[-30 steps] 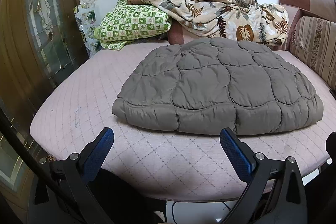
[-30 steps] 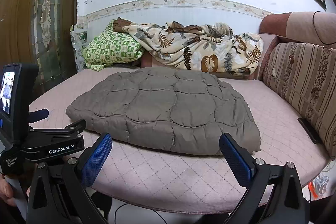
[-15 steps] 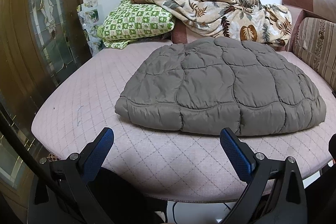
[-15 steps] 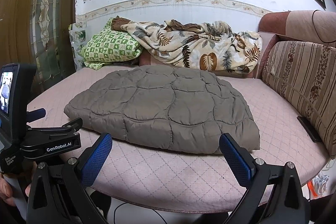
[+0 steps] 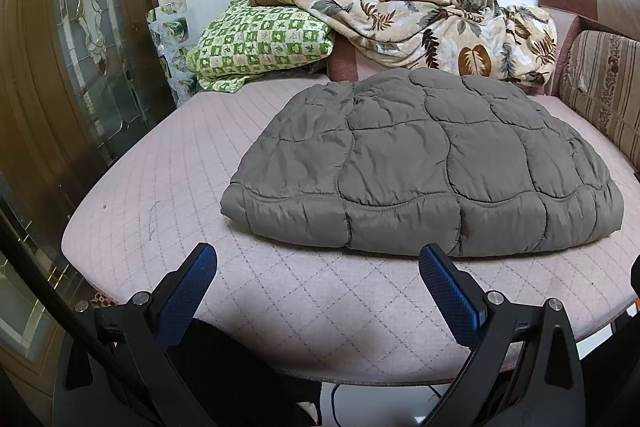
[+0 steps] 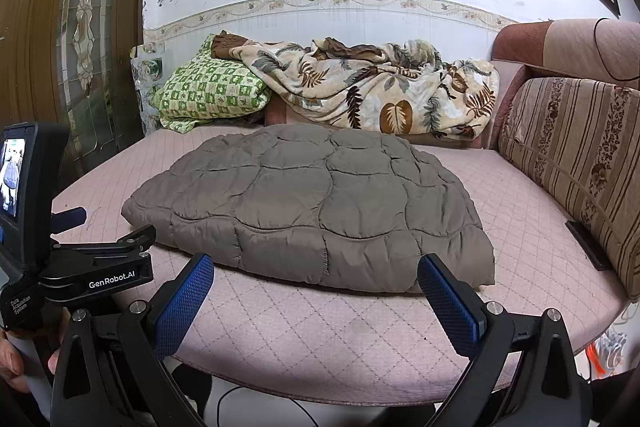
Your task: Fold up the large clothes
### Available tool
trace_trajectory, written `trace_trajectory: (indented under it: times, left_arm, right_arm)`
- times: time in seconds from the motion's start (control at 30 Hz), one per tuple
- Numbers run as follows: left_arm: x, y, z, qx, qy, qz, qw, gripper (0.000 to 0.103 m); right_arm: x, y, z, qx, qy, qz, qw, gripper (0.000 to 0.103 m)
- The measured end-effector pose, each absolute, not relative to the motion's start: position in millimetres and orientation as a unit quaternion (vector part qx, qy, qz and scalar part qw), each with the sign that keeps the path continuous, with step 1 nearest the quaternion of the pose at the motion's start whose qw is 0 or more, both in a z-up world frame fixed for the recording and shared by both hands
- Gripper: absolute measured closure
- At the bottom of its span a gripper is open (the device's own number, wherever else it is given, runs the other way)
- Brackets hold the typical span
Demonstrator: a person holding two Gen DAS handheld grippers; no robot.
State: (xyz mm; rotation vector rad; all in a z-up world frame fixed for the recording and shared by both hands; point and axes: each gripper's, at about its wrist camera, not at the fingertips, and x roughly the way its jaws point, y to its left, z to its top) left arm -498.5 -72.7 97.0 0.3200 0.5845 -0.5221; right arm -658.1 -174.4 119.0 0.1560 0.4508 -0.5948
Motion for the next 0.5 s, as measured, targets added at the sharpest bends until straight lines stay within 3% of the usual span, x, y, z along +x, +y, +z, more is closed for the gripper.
trace_trajectory:
  times: [0.5]
  left_arm:
    - [-503.3, -69.4, 101.9, 0.161, 0.272, -0.255, 0.914, 0.002]
  right_arm:
    - [-660.6, -173.3, 121.4, 0.079, 0.215, -0.294, 0.928, 0.0]
